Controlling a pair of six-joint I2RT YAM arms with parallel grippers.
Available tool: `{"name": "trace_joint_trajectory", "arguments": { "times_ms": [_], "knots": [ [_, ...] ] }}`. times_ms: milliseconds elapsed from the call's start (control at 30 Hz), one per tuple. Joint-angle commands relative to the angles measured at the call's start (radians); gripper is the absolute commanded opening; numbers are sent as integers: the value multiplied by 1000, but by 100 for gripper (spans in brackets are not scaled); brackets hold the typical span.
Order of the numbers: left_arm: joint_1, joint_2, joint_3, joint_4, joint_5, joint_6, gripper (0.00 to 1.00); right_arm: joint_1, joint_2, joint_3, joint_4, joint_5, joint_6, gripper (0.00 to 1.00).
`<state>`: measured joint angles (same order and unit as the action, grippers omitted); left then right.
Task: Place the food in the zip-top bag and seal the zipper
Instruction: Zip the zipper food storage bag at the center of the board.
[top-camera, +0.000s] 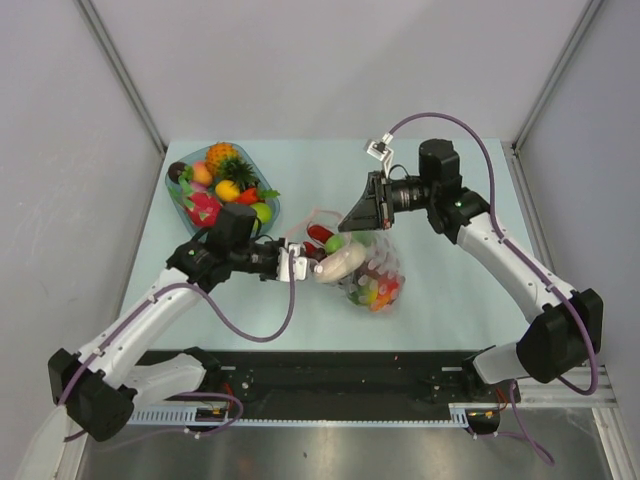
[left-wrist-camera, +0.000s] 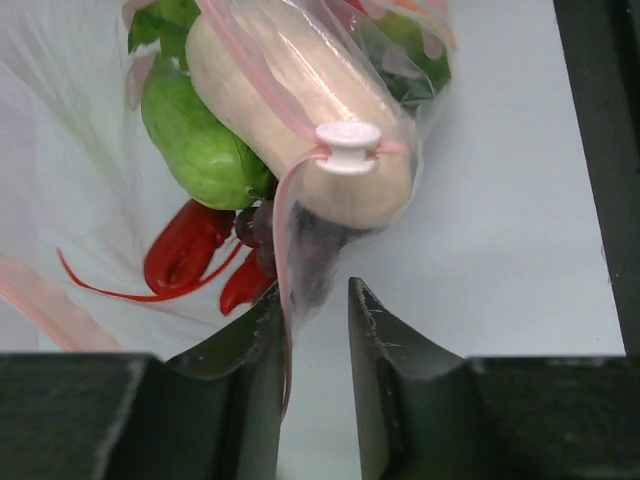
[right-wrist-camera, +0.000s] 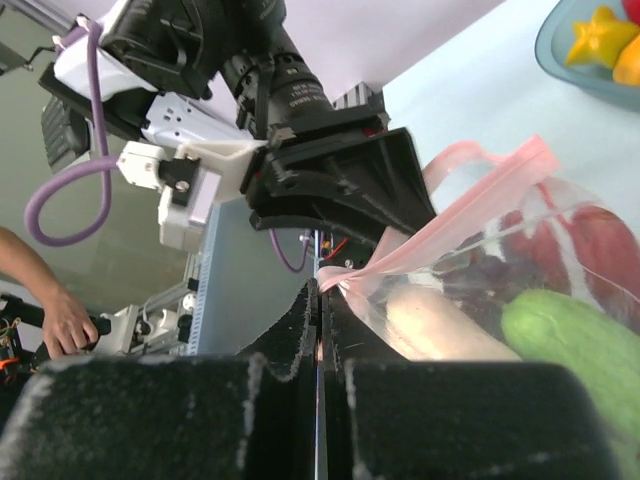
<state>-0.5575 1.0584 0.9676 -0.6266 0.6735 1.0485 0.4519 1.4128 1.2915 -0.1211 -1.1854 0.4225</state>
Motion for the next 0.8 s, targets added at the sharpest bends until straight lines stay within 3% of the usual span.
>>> {"name": "trace_joint_trajectory", "arguments": {
  "times_ms": [0, 200, 267, 433, 467, 533, 567, 633, 667, 700, 767],
  "knots": [
    [7, -31, 3, -41, 124, 85, 27, 7, -32, 68, -28, -19, -85, 0],
    [-2, -44, 40, -44, 176, 81, 6, 13, -6, 88, -75, 9, -154, 0],
    [-16, -51, 65, 0, 199, 7, 2, 21, 11, 101, -78, 24, -162, 0],
    [-165, -28, 111, 201, 158, -172, 0, 103, 93, 175, -23, 47, -151, 0],
    [-180, -20, 108, 243, 141, -265, 0, 116, 101, 190, -32, 50, -159, 5],
    [-185, 6, 95, 342, 115, -378, 0, 134, 107, 224, -103, 64, -218, 27],
    [-185, 14, 92, 358, 68, -459, 0, 133, 101, 232, -136, 87, -247, 55],
    [-179, 21, 79, 392, 37, -517, 0, 119, 84, 236, -227, 124, -295, 76],
    [-177, 18, 68, 406, 19, -566, 0, 87, 57, 232, -244, 154, -316, 93],
    [-174, 11, 42, 425, 12, -591, 0, 67, 45, 229, -274, 162, -323, 99],
    [-173, -1, 17, 462, 3, -630, 0, -7, 8, 232, -330, 164, -382, 100]
  ]
}}
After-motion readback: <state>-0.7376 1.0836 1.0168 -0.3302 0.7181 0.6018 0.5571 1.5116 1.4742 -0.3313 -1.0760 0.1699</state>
